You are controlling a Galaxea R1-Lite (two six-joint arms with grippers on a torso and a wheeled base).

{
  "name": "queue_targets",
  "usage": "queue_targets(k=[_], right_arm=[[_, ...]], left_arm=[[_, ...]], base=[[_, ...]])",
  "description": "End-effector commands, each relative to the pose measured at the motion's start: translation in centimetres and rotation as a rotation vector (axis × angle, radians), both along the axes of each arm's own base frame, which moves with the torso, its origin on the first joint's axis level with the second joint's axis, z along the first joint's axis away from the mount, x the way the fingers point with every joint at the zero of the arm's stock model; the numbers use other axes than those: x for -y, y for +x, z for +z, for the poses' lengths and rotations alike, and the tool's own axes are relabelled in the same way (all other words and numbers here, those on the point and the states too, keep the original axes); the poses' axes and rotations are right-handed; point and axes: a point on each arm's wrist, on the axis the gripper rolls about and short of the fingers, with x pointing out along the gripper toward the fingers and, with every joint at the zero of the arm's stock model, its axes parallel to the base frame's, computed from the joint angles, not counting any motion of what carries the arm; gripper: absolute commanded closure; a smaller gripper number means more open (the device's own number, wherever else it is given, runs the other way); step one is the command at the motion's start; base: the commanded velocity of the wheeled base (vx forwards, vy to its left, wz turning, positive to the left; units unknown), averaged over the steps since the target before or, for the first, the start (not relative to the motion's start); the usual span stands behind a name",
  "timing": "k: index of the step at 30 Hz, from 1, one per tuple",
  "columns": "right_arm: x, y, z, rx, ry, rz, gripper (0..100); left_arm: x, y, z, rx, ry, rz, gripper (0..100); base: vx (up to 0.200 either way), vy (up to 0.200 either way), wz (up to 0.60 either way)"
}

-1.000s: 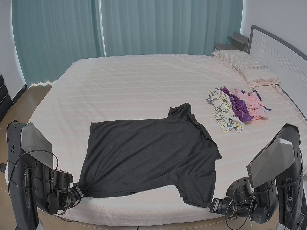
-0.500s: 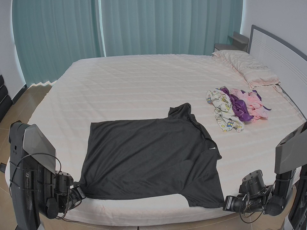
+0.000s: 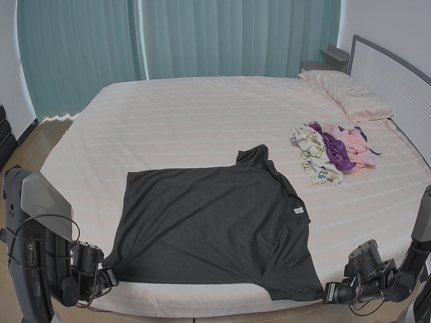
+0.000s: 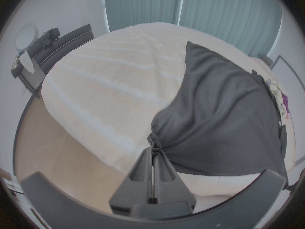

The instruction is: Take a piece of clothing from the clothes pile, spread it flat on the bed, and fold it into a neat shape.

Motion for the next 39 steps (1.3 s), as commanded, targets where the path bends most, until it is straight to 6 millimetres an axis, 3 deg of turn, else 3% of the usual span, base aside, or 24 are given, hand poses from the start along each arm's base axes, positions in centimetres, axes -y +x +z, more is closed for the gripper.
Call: queue_targets(k=[1,14,39], right_arm=[[0.2,-1.1,0.6,-0.013,-0.01,0.019,100],[1.0,-3.0,2.5,-0.005,-0.024,0.068,100],[1.3,-5.0,3.1,-0.053,-0.064,0.146,100]], left_arm=[[0.3,-1.0,2.5,-0.001,0.029,-0.062,100],[0.1,-2.0,2.8,-0.082,0.078,-0.112,100],[-0.1,-4.8,3.5,-0.294,0.104,-0.169,100]], base=[[0.0,0.0,0.0],[0.0,0.0,0.0],[0.0,0.0,0.0]])
